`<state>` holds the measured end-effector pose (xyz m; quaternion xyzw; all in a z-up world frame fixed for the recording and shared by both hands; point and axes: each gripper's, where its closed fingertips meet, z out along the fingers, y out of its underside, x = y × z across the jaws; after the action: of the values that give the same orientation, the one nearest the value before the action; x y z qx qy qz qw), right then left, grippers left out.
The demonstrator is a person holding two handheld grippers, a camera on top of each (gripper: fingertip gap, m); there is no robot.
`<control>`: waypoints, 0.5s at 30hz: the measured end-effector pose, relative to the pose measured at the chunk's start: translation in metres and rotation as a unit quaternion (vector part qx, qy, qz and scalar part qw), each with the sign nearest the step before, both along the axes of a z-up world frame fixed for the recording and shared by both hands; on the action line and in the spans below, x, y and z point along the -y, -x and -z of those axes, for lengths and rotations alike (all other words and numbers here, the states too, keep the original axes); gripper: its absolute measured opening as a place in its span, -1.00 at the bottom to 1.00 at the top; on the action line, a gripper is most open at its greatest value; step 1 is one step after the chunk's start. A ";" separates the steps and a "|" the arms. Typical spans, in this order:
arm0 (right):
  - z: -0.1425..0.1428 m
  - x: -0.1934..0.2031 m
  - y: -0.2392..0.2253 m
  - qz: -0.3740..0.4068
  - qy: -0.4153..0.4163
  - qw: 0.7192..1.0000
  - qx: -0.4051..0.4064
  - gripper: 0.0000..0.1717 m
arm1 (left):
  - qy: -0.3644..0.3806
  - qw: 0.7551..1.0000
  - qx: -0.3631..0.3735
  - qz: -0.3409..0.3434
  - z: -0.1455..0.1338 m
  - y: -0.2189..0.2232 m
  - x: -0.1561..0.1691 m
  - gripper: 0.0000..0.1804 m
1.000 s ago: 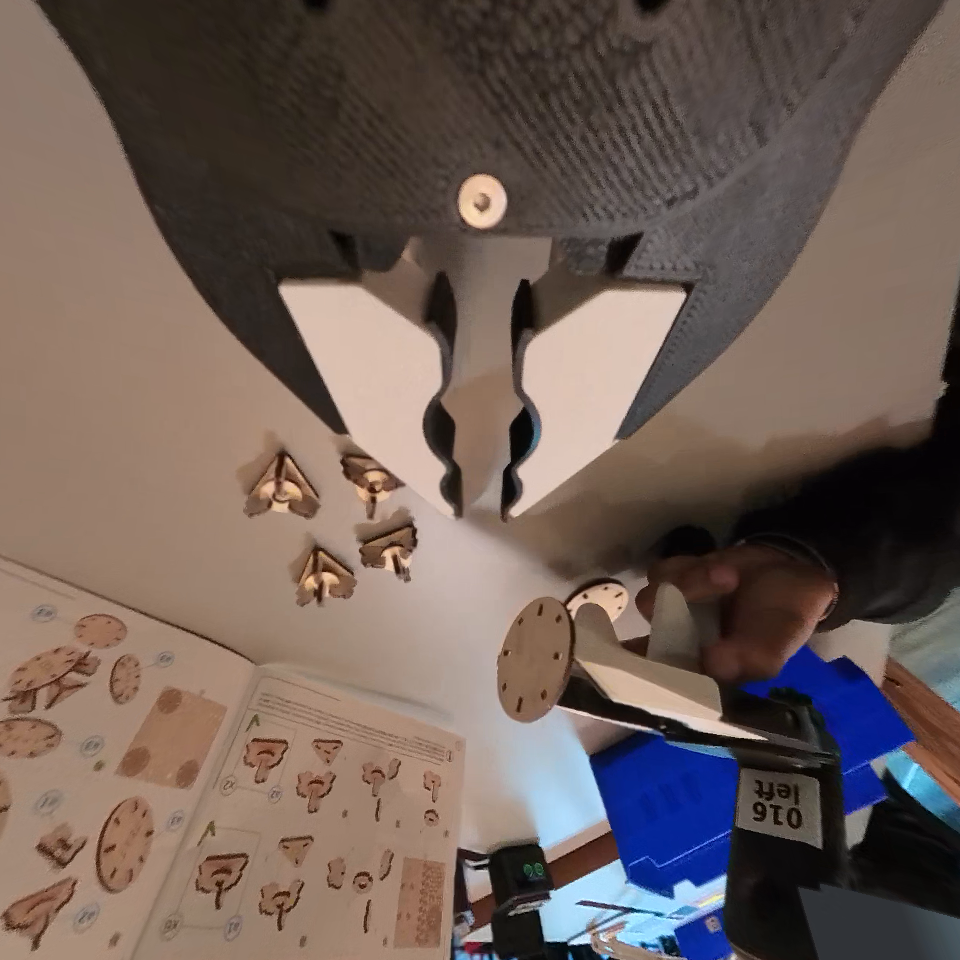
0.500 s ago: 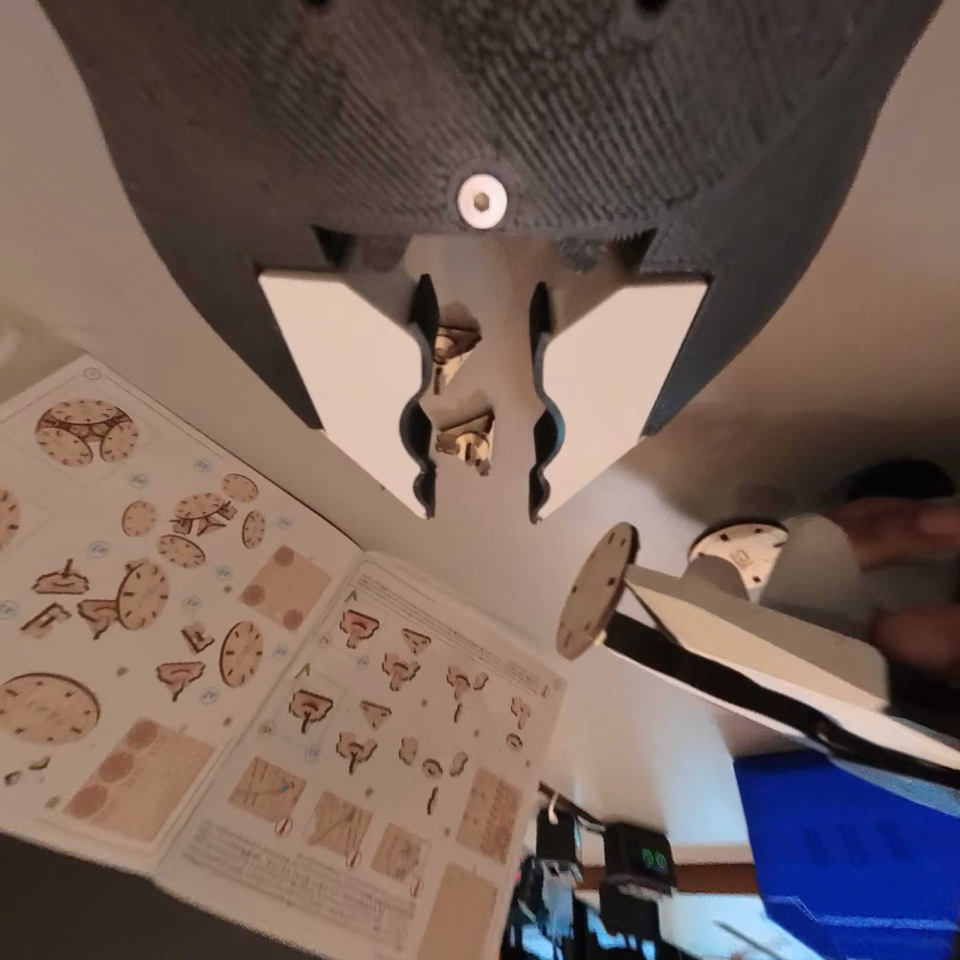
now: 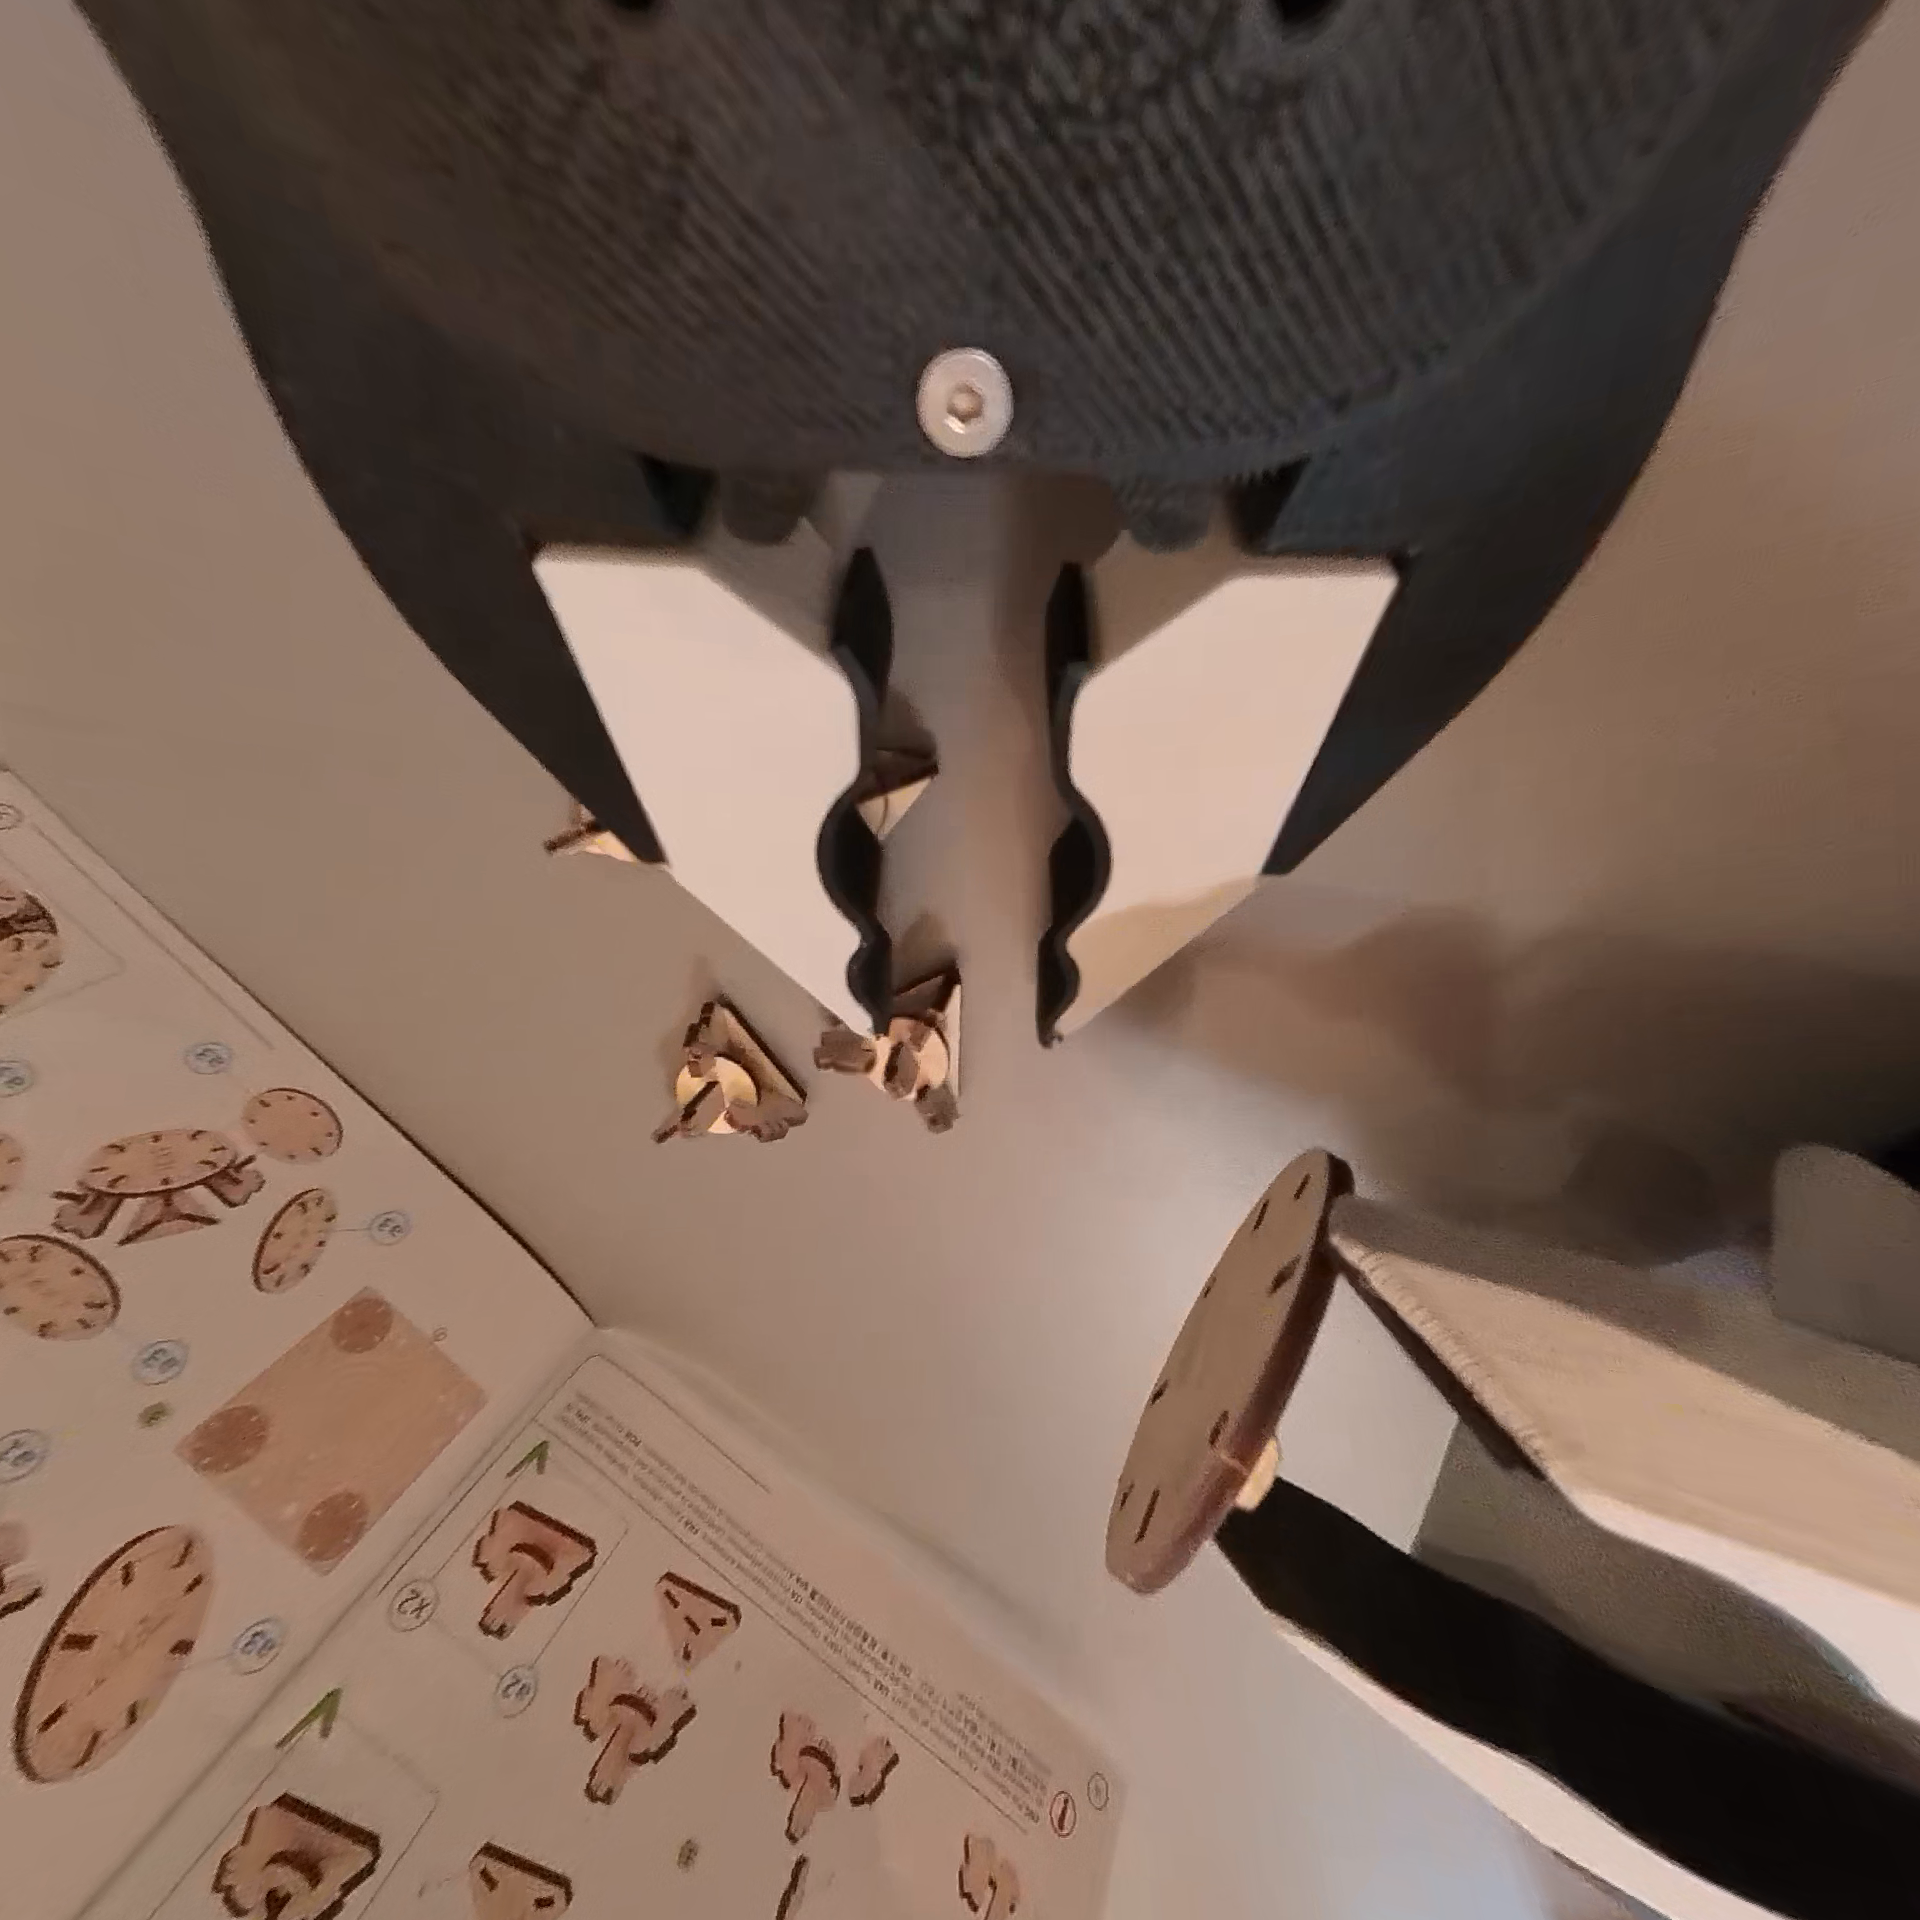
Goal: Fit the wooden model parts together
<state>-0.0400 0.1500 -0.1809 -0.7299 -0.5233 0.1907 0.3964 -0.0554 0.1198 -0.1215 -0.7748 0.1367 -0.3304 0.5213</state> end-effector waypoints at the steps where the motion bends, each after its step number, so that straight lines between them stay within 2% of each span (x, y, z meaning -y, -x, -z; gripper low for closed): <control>1: 0.000 0.000 0.000 0.001 0.001 1.000 -0.002 -0.77 | 0.001 1.000 0.003 0.000 0.000 0.001 0.000 -0.40; 3: -0.001 0.000 0.000 0.000 0.007 1.000 -0.006 -0.92 | 0.004 1.000 0.014 -0.002 -0.001 0.003 -0.001 -0.40; 5: 0.000 0.000 0.000 -0.001 0.019 1.000 -0.007 -0.98 | 0.010 1.000 0.028 -0.004 -0.001 0.005 -0.002 -0.40; 9: 0.000 0.003 -0.004 -0.012 0.038 0.999 -0.015 -0.99 | 0.014 0.999 0.051 -0.011 -0.005 0.011 -0.004 -0.40; 15: -0.005 0.022 -0.016 -0.057 0.079 0.994 -0.044 -1.00 | 0.010 0.999 0.049 -0.014 -0.006 0.014 -0.004 -0.40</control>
<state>-0.0242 0.1280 -0.1755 -0.7189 -0.5291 0.2856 0.3489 -0.0690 0.1236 -0.1155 -0.7650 0.0965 -0.3618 0.5239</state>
